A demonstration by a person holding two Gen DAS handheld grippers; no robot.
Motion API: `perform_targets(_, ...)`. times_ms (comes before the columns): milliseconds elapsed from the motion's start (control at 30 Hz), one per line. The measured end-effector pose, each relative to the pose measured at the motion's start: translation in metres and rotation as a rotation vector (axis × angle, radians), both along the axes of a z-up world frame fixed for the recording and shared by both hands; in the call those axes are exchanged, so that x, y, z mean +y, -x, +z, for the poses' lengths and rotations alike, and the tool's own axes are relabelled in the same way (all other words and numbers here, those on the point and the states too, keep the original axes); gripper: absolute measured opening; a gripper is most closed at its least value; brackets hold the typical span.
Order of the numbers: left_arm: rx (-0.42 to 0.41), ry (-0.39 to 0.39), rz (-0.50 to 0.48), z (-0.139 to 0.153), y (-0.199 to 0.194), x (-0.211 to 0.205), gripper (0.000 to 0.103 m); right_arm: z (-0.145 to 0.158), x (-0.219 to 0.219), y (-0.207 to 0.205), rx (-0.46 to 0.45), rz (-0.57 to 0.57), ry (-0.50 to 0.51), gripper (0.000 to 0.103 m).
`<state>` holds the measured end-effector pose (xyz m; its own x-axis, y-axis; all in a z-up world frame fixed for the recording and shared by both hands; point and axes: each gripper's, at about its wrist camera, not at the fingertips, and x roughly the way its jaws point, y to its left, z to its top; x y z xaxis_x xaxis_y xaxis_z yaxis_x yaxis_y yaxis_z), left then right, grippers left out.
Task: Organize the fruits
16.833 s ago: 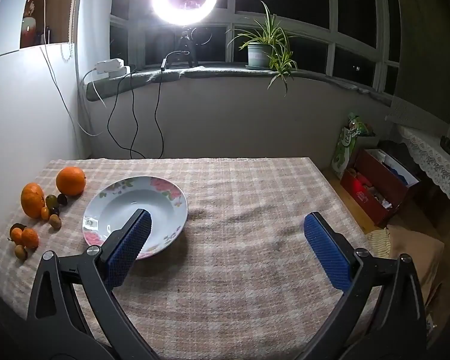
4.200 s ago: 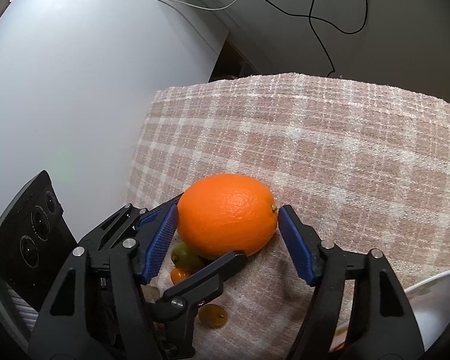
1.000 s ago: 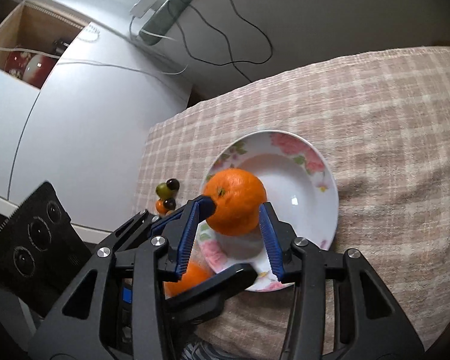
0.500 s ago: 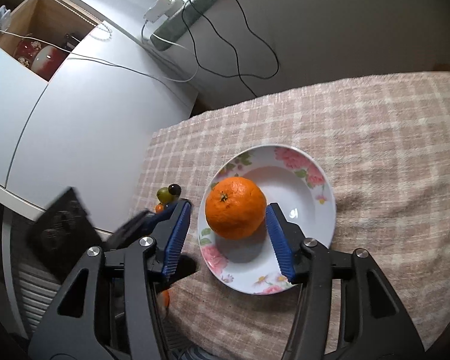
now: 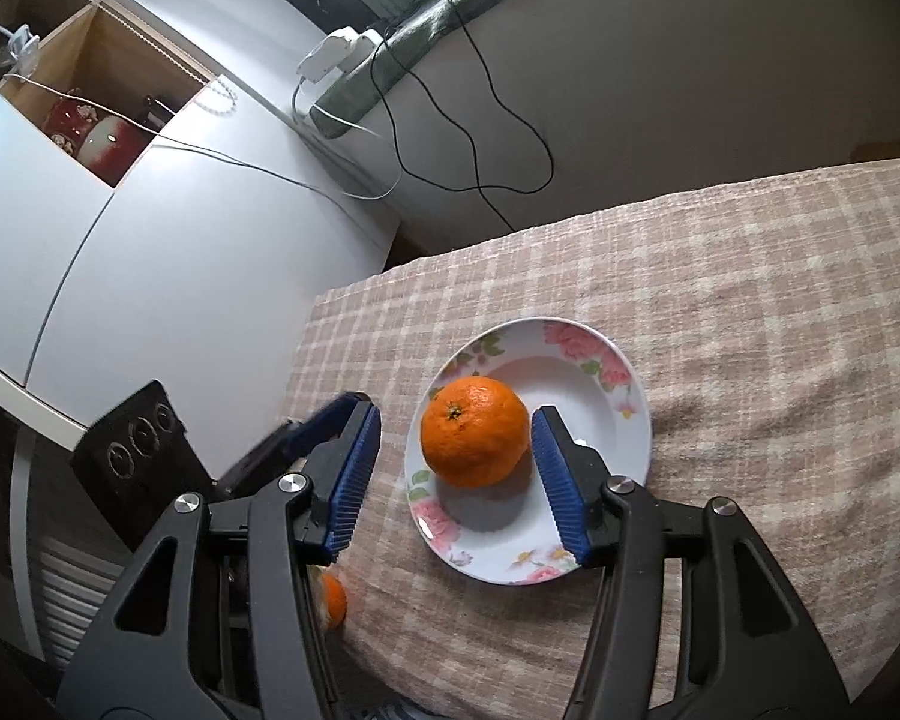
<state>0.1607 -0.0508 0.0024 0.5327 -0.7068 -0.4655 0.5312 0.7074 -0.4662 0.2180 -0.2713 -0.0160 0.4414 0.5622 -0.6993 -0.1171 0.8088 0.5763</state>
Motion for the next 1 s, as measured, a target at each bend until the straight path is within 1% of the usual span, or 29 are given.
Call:
perform_targets(233, -0.010, 0.043, 0.045, 0.006, -0.002, 0.021, 0.068, -0.009, 0.001, 0.008, 0.018, 0.013, 0.000, 0.055)
perform_targets(400, -0.023, 0.052, 0.063, 0.009, -0.001, 0.030, 0.068, -0.007, 0.011, 0.014, 0.002, 0.039, 0.028, 0.056)
perform_targets(533, -0.033, 0.056, 0.076, 0.013, -0.001, 0.034, 0.068, -0.008, 0.019, 0.018, -0.004, 0.061, 0.047, 0.064)
perform_targets(633, -0.043, 0.050, 0.088, 0.015, 0.000, 0.038, 0.068, -0.009, 0.025, 0.022, -0.011, 0.080, 0.065, 0.065)
perform_targets(767, -0.044, 0.080, 0.114, 0.011, -0.002, 0.042, 0.068, -0.013, 0.035, 0.030, -0.009, 0.113, 0.068, 0.065)
perform_targets(800, -0.057, 0.088, 0.128, 0.009, -0.003, 0.044, 0.068, -0.015, 0.037, 0.033, -0.006, 0.120, 0.068, 0.065)
perform_targets(833, -0.090, 0.089, 0.149, 0.008, -0.004, 0.046, 0.068, -0.016, 0.039, 0.034, -0.002, 0.123, 0.067, 0.065)
perform_targets(867, -0.102, 0.089, 0.194, 0.007, -0.007, 0.049, 0.068, -0.018, 0.040, 0.036, 0.005, 0.126, 0.065, 0.065)
perform_targets(900, -0.091, 0.103, 0.233, 0.007, -0.010, 0.054, 0.068, -0.019, 0.041, 0.038, 0.012, 0.131, 0.066, 0.065)
perform_targets(933, -0.101, 0.130, 0.235, 0.010, -0.011, 0.059, 0.068, -0.019, 0.042, 0.041, 0.017, 0.137, 0.076, 0.065)
perform_targets(967, -0.117, 0.135, 0.238, 0.013, -0.011, 0.060, 0.068, -0.018, 0.043, 0.045, 0.016, 0.140, 0.086, 0.065)
perform_targets(1000, -0.126, 0.122, 0.241, 0.015, -0.011, 0.059, 0.068, -0.017, 0.043, 0.048, 0.013, 0.145, 0.090, 0.065)
